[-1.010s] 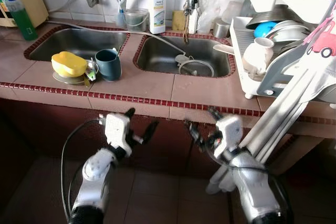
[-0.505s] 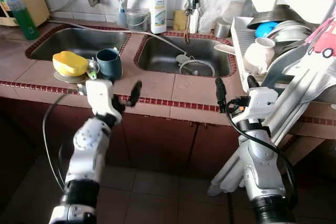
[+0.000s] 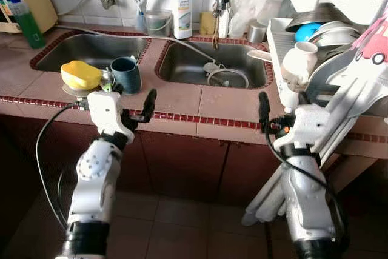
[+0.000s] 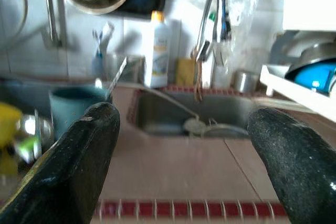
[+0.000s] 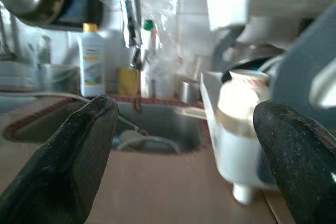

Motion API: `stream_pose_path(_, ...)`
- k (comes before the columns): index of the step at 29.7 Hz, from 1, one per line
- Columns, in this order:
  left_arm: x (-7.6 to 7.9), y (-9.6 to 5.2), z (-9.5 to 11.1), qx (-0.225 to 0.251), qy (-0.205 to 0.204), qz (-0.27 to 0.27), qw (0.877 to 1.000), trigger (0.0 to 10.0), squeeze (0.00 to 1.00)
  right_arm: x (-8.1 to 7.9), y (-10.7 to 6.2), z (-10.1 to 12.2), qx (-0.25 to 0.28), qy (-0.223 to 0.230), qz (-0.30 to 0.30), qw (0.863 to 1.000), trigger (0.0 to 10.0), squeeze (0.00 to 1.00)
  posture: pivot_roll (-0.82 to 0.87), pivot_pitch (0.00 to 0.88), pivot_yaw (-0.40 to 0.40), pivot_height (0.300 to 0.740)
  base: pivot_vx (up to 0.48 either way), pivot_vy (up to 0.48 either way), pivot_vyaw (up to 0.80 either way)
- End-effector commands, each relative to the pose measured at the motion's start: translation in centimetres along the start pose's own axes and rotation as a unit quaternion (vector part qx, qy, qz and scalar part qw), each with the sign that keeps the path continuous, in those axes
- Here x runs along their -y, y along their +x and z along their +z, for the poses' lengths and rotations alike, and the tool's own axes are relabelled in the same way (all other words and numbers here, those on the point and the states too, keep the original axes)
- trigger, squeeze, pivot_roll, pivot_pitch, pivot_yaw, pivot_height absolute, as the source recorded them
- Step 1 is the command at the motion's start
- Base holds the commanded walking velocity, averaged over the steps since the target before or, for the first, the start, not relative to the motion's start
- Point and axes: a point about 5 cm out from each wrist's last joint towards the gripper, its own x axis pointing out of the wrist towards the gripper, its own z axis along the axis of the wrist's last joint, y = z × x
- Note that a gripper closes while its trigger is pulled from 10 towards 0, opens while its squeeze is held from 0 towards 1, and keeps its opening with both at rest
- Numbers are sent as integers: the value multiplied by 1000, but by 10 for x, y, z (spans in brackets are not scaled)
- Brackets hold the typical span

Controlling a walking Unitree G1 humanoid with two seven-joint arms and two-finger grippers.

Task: Kitchen organization

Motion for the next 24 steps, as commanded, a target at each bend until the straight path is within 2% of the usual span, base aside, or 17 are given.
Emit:
stream_pose_path(1, -1, -3, 3, 4, -1, 9, 1000, 10000, 0, -2, 0, 7, 9, 0, 0, 1000, 10000, 0, -226, 0, 43, 740, 0, 0, 0)
stream_pose_path(6, 3, -14, -2, -4, 6, 10, 1000, 10000, 0, -7, -6, 4, -3, -3, 11, 1000, 10000, 0, -221, 0, 26, 740, 0, 0, 0)
stream_pose_path(11, -3, -17, -10, -30, 2, 33, 999, 10000, 0, -11, -7, 3, -5, -13, 27, 1000, 10000, 0, -219, 0, 39, 740, 0, 0, 0)
stream_pose_path(12, -1, -16, -16, -48, -7, 25, 999, 10000, 0, -11, -5, 0, -11, -2, 34, 999, 10000, 0, -218, 0, 49, 740, 0, 0, 0)
stream_pose_path(14, -1, -14, -18, -54, 17, 24, 998, 10000, 0, -15, -4, -3, -13, -5, 44, 999, 10000, 0, -218, 0, 58, 740, 0, 0, 0)
stream_pose_path(19, 2, -8, -12, -51, 21, -4, 998, 10000, 0, -27, 2, 1, -10, 14, 58, 998, 10000, 0, -208, 0, 66, 740, 0, 0, 0)
stream_pose_path(20, 3, -6, -11, -51, 33, -7, 998, 10000, 0, -28, 3, 2, -9, 15, 58, 998, 10000, 0, -208, 0, 79, 740, 0, 0, 0)
stream_pose_path(23, 6, -1, -7, -48, 27, -21, 998, 10000, 0, -30, 3, 3, -6, 16, 61, 998, 10000, 0, -209, 0, 84, 740, 0, 0, 0)
stream_pose_path(24, 11, 2, -3, -40, 41, -43, 997, 10000, 0, -29, 4, 4, -4, 18, 59, 998, 10000, 0, -214, 0, 85, 740, 0, 0, 0)
